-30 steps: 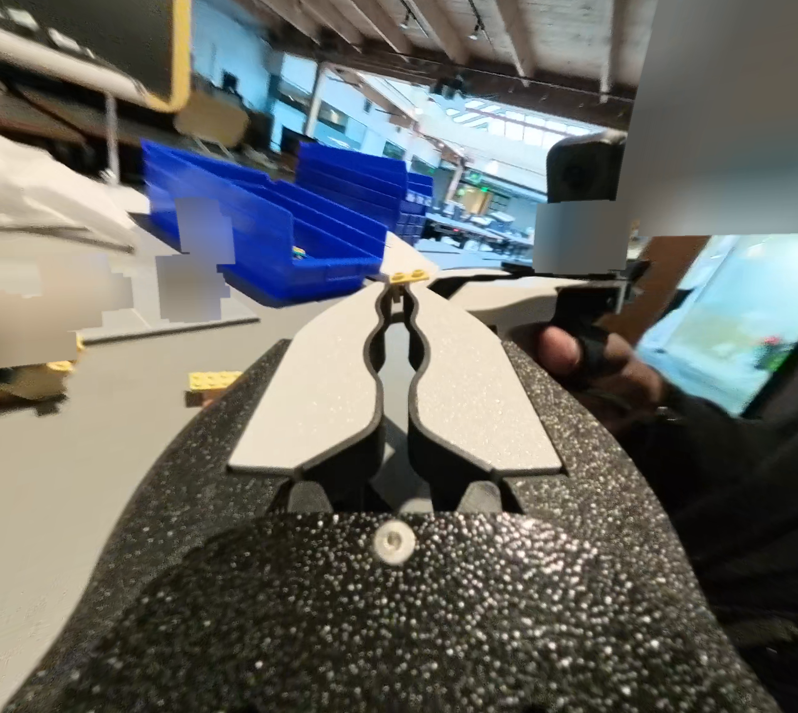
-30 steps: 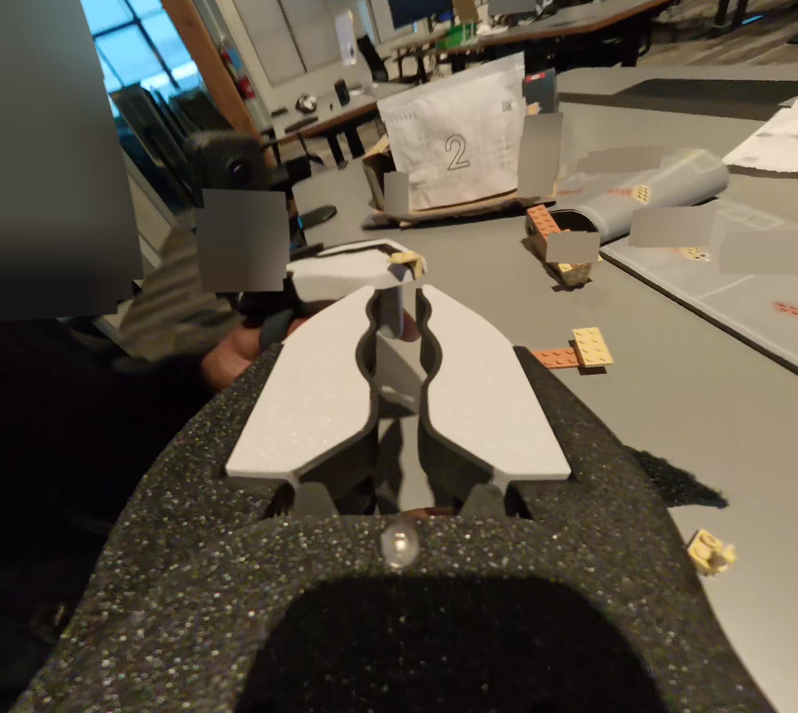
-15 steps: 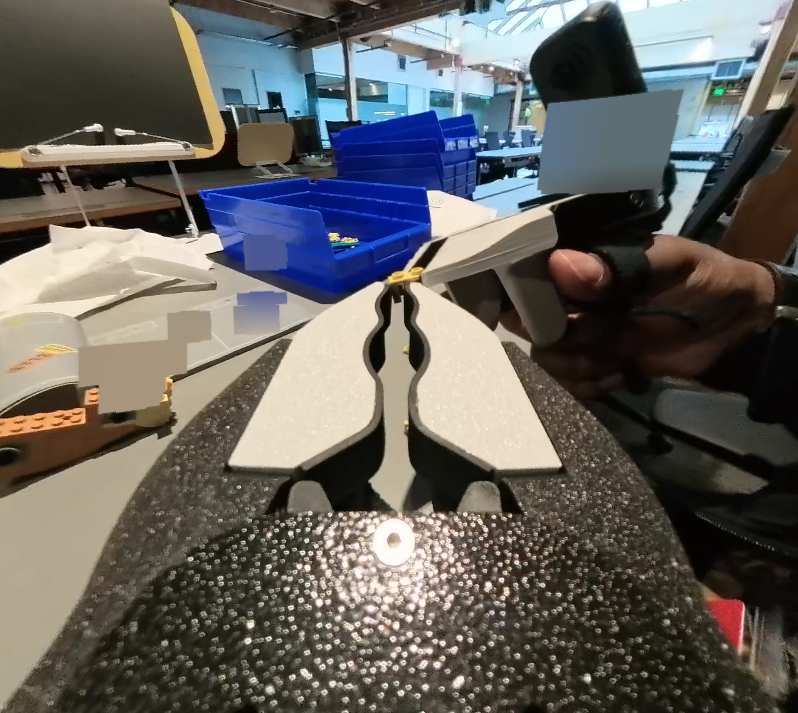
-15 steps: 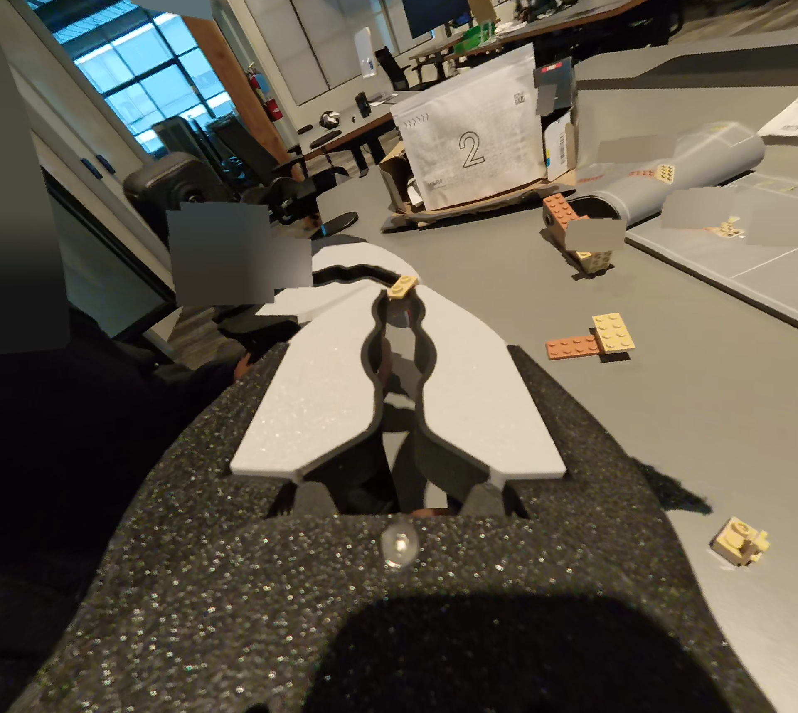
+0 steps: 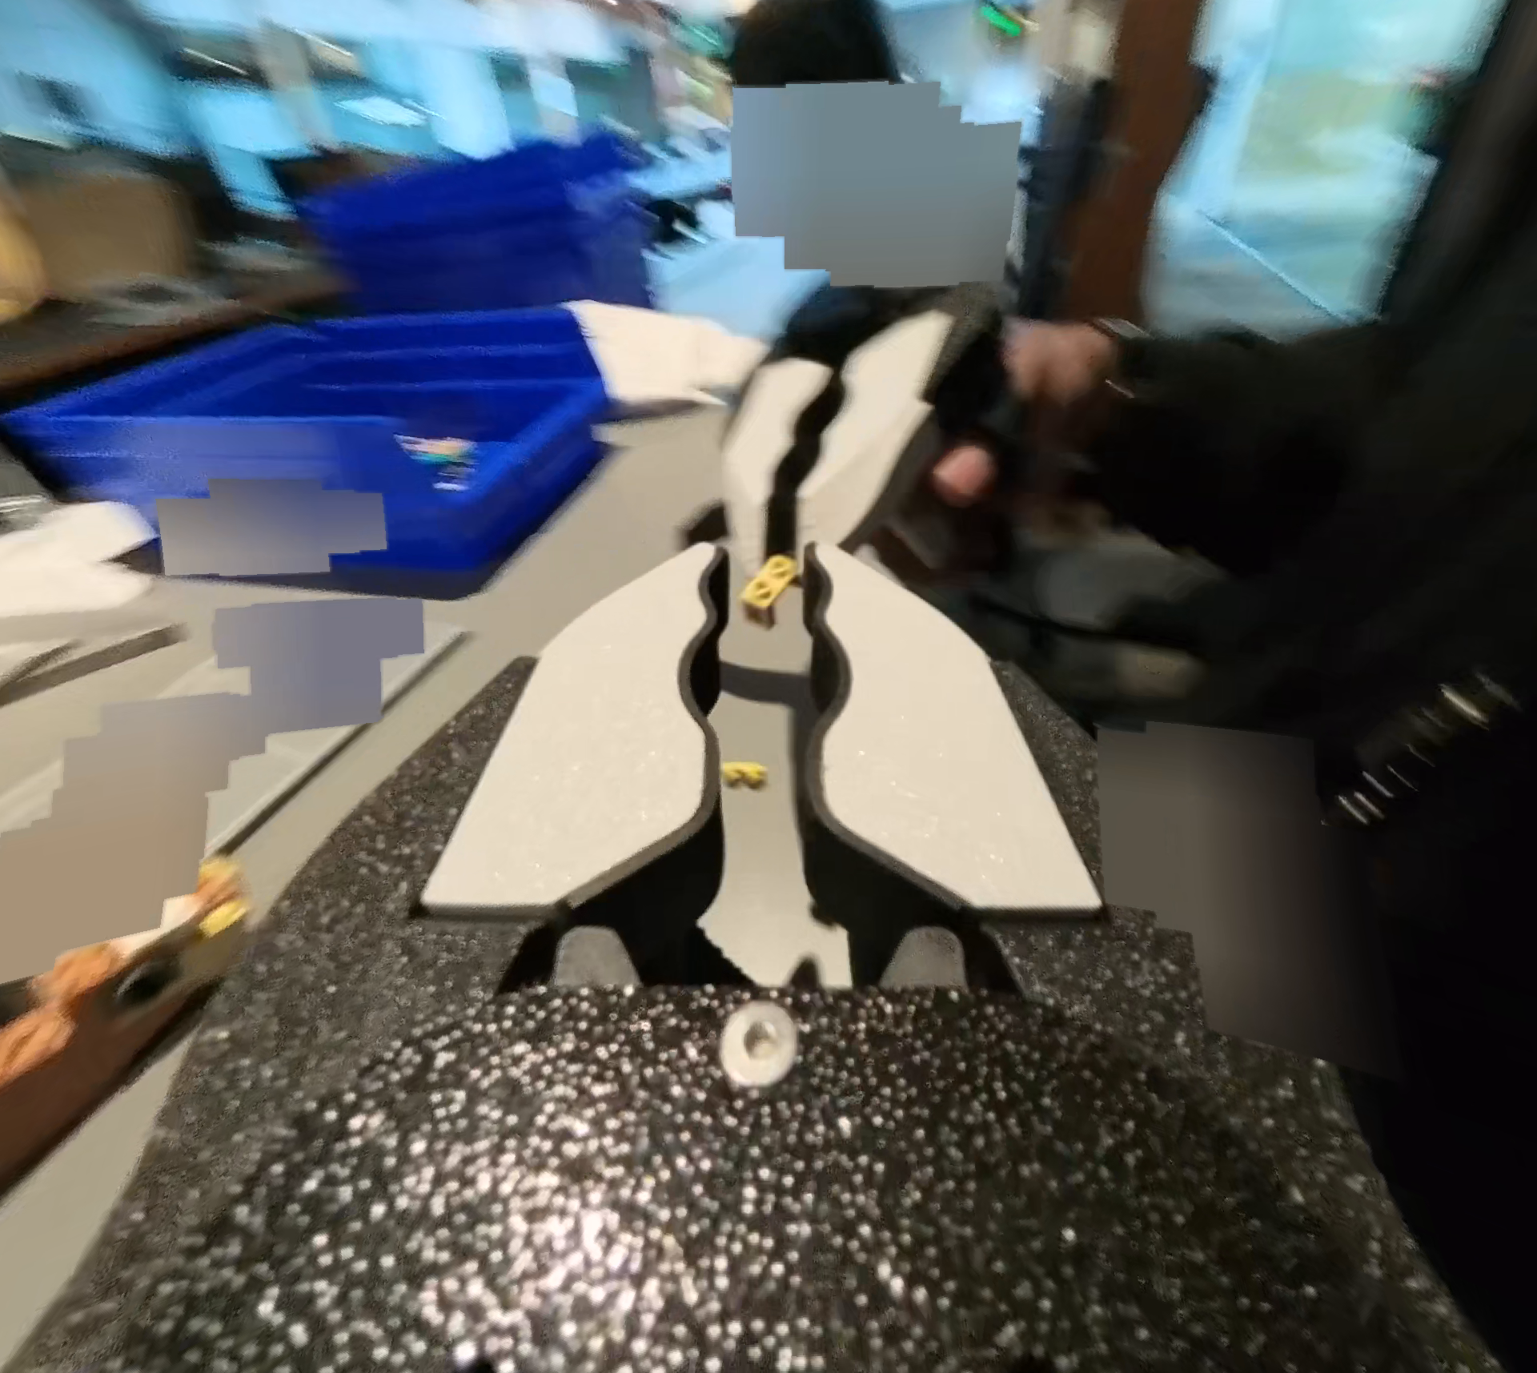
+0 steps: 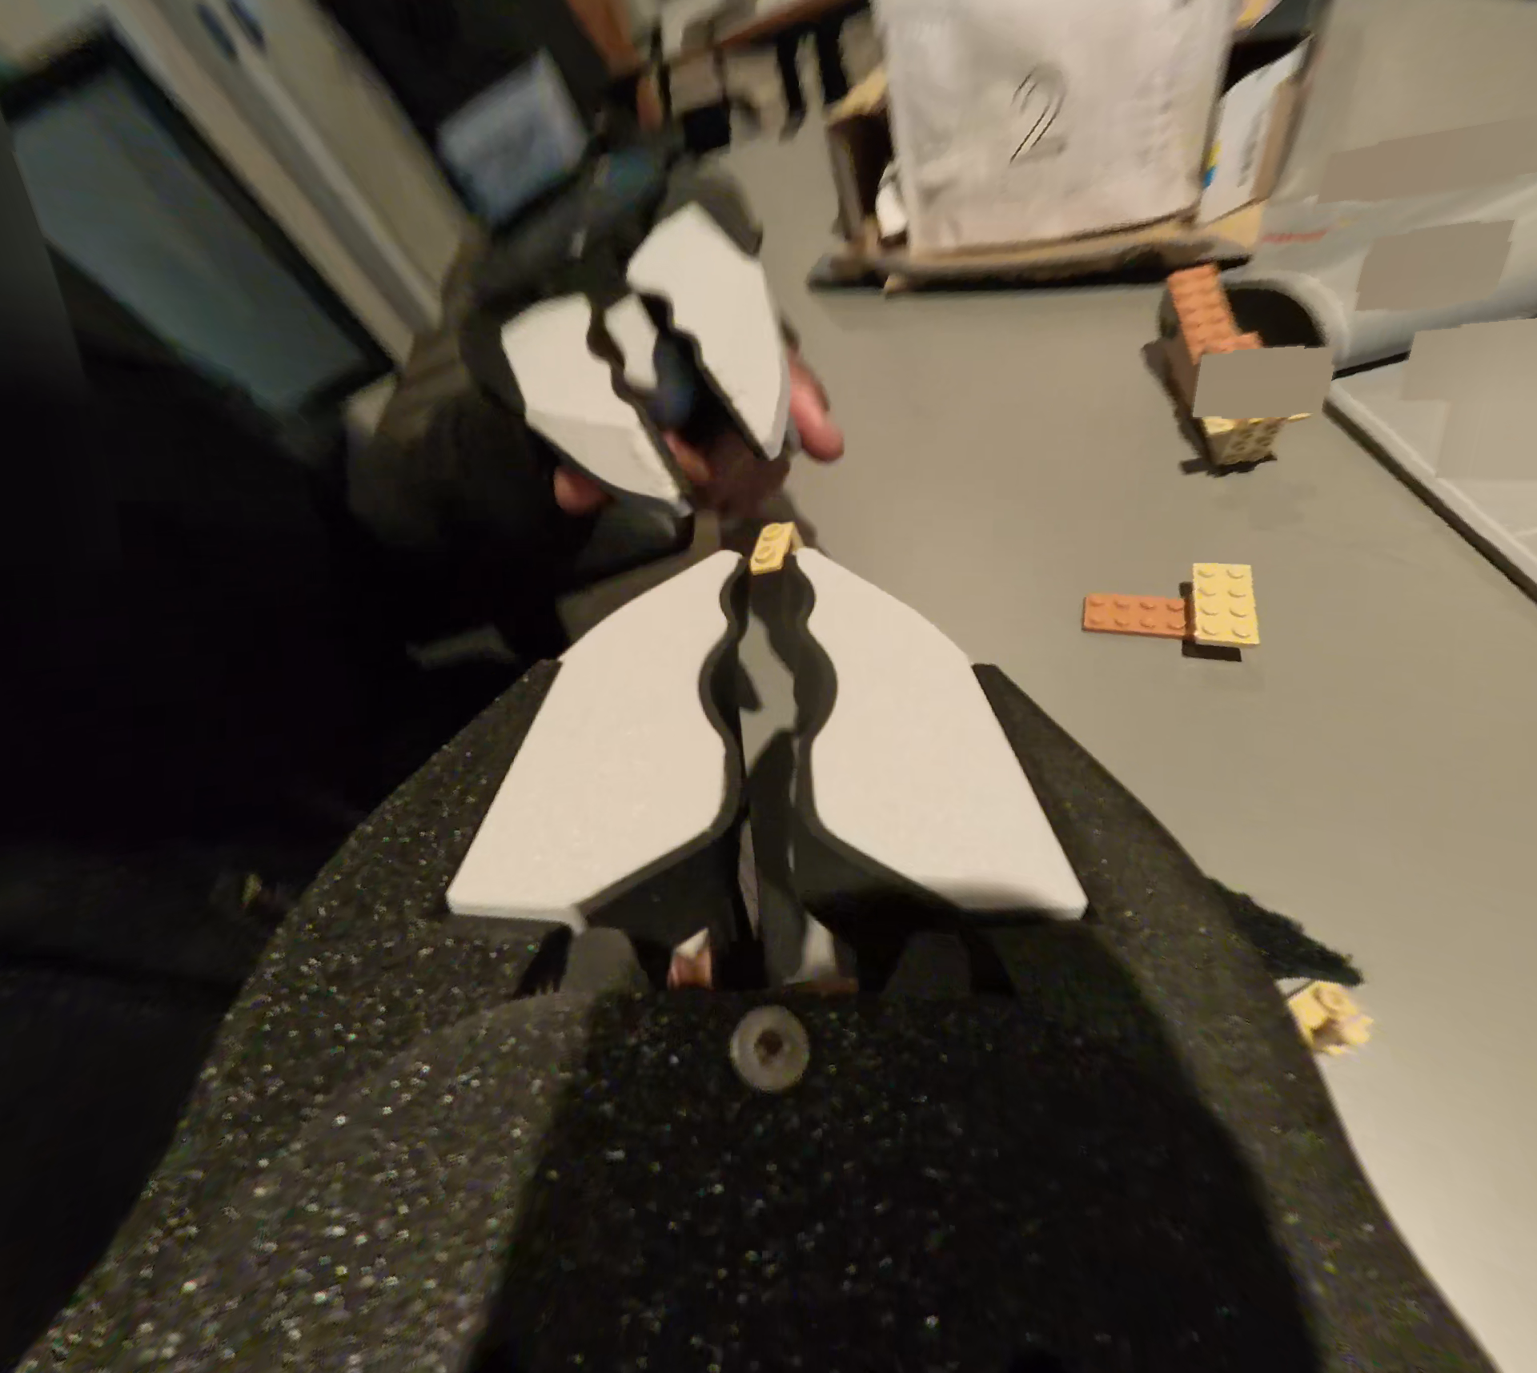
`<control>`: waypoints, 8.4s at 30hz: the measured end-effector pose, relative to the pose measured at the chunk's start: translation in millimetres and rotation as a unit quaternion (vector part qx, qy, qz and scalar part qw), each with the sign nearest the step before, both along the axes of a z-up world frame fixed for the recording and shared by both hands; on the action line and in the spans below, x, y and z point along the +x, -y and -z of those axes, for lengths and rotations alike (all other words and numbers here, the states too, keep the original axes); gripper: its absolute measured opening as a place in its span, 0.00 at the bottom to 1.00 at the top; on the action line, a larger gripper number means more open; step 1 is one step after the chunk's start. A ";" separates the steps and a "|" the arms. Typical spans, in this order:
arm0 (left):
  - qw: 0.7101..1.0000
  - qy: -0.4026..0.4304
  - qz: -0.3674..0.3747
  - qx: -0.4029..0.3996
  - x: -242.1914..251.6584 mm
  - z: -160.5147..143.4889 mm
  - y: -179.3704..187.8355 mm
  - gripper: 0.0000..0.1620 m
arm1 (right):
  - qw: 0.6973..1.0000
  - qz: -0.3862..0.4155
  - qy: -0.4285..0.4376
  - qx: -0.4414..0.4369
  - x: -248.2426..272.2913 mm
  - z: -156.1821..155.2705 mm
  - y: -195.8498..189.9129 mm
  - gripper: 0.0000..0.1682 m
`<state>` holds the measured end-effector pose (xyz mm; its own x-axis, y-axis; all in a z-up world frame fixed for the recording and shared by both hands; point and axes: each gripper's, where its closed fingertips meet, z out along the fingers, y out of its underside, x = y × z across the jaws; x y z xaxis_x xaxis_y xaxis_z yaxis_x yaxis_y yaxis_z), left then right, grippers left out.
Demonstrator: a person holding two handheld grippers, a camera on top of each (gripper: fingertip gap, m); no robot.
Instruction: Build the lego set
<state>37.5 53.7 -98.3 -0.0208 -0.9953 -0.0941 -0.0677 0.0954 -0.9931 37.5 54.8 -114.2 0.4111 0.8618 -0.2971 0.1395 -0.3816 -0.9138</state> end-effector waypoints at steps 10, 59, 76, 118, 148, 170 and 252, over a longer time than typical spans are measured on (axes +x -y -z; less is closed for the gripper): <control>0.975 -0.163 0.085 0.121 5.6 24.1 7.1 0.08 | 0.991 -0.066 0.117 0.005 -3.4 12.5 7.8 0.04; 0.983 0.056 0.052 -0.169 -2.4 4.9 -10.8 0.05 | 0.987 -0.002 0.149 0.056 2.5 50.4 -32.6 0.29; 0.909 0.329 0.044 -0.250 32.7 -42.8 9.7 0.04 | 0.800 0.147 -0.561 0.157 59.2 -117.9 -16.9 0.46; 0.943 0.213 -0.049 -0.251 -7.7 -14.7 -31.5 0.04 | 0.913 -0.146 0.381 0.019 23.3 99.6 -14.0 0.16; 0.944 0.200 -0.046 -0.260 -2.9 -11.9 -31.5 0.04 | 0.945 -0.101 0.309 0.040 6.6 85.2 -20.1 0.10; 0.892 0.348 0.055 -0.283 -9.9 -40.5 -11.8 0.04 | 0.959 -0.005 -0.273 0.077 -28.1 -47.1 -6.4 0.10; 0.971 0.172 0.069 -0.148 29.7 -91.1 21.9 0.05 | 0.897 -0.010 -0.415 0.153 18.4 -106.6 26.0 0.10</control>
<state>67.1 31.8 -7.3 -0.1744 -0.9696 0.1717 0.2653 -0.2142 -0.9401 55.9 28.9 -7.6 0.1412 0.9597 -0.2429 -0.6333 -0.1010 -0.7673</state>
